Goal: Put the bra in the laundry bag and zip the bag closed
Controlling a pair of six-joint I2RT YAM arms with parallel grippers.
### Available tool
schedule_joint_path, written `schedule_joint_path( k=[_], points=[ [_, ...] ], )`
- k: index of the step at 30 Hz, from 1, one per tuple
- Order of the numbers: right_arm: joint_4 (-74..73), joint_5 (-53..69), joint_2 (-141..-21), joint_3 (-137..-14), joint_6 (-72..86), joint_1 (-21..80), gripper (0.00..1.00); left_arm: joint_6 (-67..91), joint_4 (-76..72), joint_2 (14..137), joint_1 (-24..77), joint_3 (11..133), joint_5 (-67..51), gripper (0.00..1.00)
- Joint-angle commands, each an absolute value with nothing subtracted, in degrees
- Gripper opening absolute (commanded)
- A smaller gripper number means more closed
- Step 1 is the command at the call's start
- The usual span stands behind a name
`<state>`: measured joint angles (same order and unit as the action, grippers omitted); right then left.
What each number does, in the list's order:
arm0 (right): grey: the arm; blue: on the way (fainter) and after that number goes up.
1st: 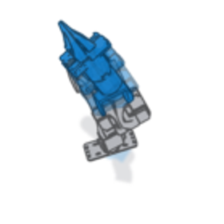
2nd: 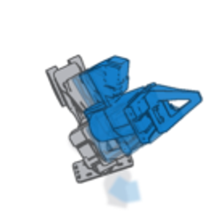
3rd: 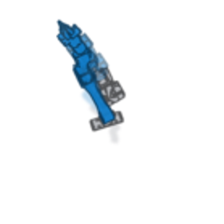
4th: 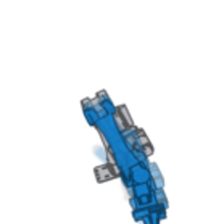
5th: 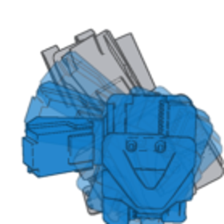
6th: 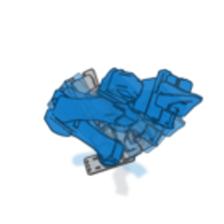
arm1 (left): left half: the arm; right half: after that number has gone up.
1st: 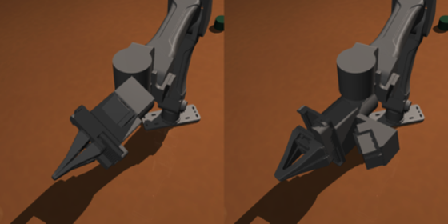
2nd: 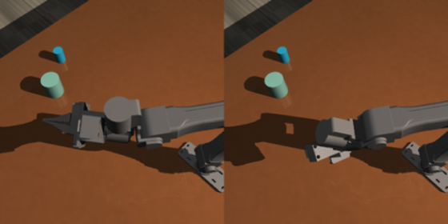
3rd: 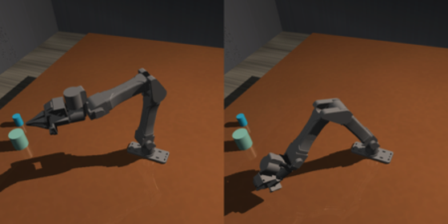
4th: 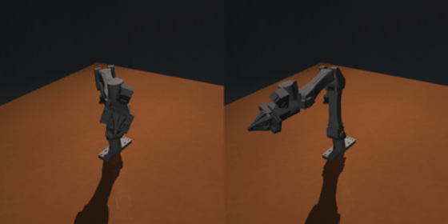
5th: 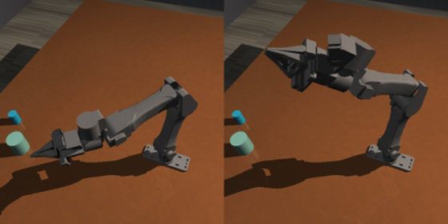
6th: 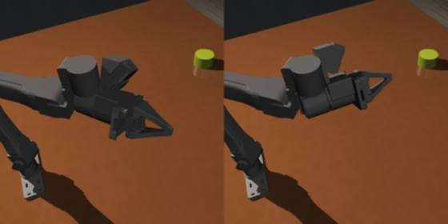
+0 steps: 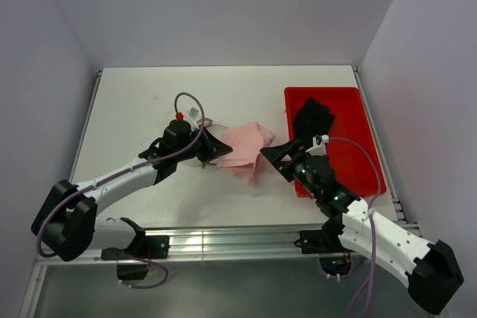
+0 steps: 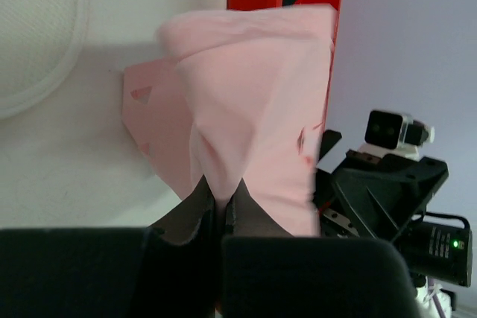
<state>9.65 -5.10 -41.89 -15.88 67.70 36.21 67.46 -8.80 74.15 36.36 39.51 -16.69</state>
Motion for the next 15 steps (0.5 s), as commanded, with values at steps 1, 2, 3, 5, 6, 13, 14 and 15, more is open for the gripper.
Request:
schedule_joint_path(
  k=[1,2,3,5,6,13,14,15],
  points=[
    [6.60,-8.79,-34.92,-14.68,69.08,36.03,1.00,68.03,-13.01,74.70,35.07,39.64,-17.75,0.00],
    [5.55,-9.05,-33.76,-14.50,69.00,35.95,1.00,67.94,-13.01,75.06,34.98,39.90,-17.75,0.00],
    [5.28,-9.49,-33.05,-14.50,68.65,35.95,1.00,68.11,-13.27,75.23,34.98,39.82,-17.93,0.00],
    [5.27,-9.06,-33.48,-15.46,67.68,36.03,1.00,68.38,-14.32,75.50,35.07,39.73,-17.93,0.00],
    [5.36,-8.53,-34.62,-16.08,67.24,35.95,1.00,68.38,-14.41,75.50,35.07,39.73,-18.19,0.00],
    [12.21,-5.19,-48.23,-19.24,64.96,35.95,1.00,67.59,-13.27,74.53,35.68,40.25,-18.37,0.00],
    [13.00,-5.10,-49.38,-20.03,64.34,35.95,1.00,67.50,-13.18,74.27,35.77,40.25,-18.46,0.00],
    [13.96,-4.92,-50.35,-20.13,64.16,35.95,1.00,67.41,-13.18,74.27,35.77,40.34,-18.63,0.00]
  ],
)
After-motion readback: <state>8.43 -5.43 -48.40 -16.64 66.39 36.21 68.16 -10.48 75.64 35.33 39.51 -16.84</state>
